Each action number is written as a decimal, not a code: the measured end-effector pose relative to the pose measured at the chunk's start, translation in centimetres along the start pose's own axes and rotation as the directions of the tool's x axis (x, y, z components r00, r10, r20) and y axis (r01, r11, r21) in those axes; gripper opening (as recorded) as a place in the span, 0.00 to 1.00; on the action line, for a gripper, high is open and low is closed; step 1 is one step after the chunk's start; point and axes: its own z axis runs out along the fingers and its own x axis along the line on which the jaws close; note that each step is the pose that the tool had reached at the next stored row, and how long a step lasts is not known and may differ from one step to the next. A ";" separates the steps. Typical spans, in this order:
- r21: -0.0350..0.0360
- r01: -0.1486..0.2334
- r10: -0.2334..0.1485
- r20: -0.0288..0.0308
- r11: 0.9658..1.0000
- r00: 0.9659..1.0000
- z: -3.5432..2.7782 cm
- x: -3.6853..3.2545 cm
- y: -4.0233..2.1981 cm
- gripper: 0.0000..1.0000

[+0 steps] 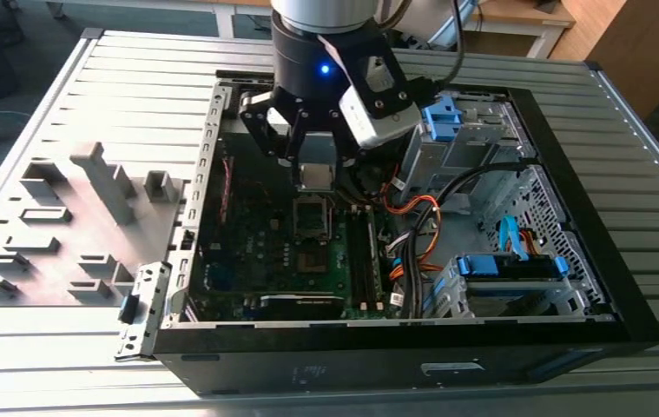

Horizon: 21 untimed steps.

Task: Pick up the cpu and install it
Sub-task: 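Pick up the cpu and move it towards the insertion slot, then place the cpu into insertion slot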

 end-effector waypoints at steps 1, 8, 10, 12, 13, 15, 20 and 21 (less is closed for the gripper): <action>0.000 0.000 0.000 0.000 1.000 1.000 0.18 0.00 0.03 0.47; 0.000 0.000 0.000 0.000 1.000 1.000 1.09 -0.01 0.27 0.47; 0.000 0.000 0.000 0.000 1.000 1.000 1.14 -0.01 0.28 0.47; 0.000 0.000 0.000 0.000 1.000 1.000 1.20 -0.13 0.28 0.47; 0.000 0.000 0.000 0.000 1.000 1.000 1.22 -0.20 0.28 0.47; 0.000 0.000 0.000 0.000 1.000 1.000 1.24 -0.34 0.27 0.47; 0.000 0.000 0.000 0.000 1.000 1.000 1.25 -0.42 0.28 0.47; 0.000 0.000 0.000 0.000 1.000 1.000 1.25 -0.42 0.28 0.47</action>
